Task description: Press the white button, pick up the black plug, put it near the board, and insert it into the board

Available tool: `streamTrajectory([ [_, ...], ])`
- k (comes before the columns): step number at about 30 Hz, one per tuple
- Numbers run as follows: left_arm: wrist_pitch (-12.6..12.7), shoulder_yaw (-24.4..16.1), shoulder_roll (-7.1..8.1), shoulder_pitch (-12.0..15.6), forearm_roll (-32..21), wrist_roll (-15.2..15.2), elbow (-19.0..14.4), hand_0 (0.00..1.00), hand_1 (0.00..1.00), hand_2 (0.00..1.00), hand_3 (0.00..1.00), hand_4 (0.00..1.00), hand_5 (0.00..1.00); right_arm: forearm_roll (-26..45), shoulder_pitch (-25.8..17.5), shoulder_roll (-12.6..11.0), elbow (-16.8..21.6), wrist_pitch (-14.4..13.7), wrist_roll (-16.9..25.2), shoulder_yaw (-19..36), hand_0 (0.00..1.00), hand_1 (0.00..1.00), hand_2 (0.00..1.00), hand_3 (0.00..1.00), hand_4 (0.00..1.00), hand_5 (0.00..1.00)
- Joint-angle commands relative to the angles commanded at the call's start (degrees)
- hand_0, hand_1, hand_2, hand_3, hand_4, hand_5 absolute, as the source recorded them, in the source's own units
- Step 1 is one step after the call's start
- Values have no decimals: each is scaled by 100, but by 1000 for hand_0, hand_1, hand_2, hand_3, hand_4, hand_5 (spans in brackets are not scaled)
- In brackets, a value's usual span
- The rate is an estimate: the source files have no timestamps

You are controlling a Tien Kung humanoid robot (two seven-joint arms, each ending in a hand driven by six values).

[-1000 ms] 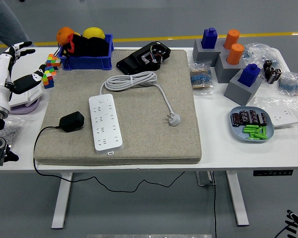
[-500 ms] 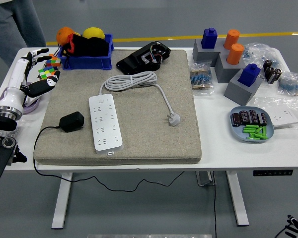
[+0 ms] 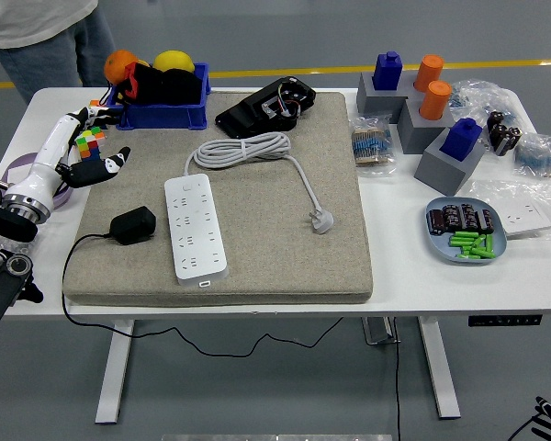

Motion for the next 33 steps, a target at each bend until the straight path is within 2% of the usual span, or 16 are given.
streamTrajectory([
  [2, -16, 72, 72, -8, -15, 18, -16, 897, 815, 731, 693, 695, 2, 0, -1, 0, -2, 4, -1, 0, 798, 724, 699, 650, 723, 483],
  [3, -33, 128, 127, -16, -24, 36, -34, 893, 805, 718, 648, 692, 2, -6, -1, 2, -4, 3, 1, 11, 797, 724, 699, 649, 723, 483],
  [8, -98, 420, 343, -52, -64, 82, -85, 893, 805, 718, 648, 692, 2, -8, -12, 1, -6, 7, 7, 20, 797, 724, 699, 649, 723, 483],
  [9, -120, 483, 384, -64, -69, 95, -84, 898, 805, 717, 615, 694, 2, -3, -13, -1, -4, 7, 9, 18, 797, 724, 699, 649, 723, 483],
  [14, -254, 797, 612, -145, -74, 168, -70, 898, 805, 717, 615, 694, 2, -16, -23, -15, -15, 21, 3, 38, 797, 724, 699, 649, 723, 483],
  [15, -270, 821, 631, -159, -71, 172, -57, 894, 806, 716, 589, 723, 2, -19, -22, -17, -17, 22, 2, 45, 797, 724, 699, 649, 723, 483],
  [20, -354, 938, 688, -242, -39, 202, 32, 894, 806, 716, 589, 723, 2, -7, -12, -24, -8, 19, 4, 44, 797, 724, 699, 649, 723, 483],
  [21, -373, 966, 697, -260, -31, 218, 46, 888, 806, 689, 523, 855, 2, -3, -9, -25, -7, 20, 4, 42, 798, 724, 699, 649, 724, 483],
  [32, -591, 1298, 811, -479, -87, 364, 177, 889, 808, 664, 485, 880, 2, -1, -10, -33, -4, 18, 7, 41, 797, 724, 699, 647, 724, 481],
  [33, -596, 1314, 816, -488, -89, 369, 185, 892, 812, 612, 406, 908, 2, 0, -9, -34, -3, 18, 8, 38, 797, 724, 698, 648, 724, 481],
])
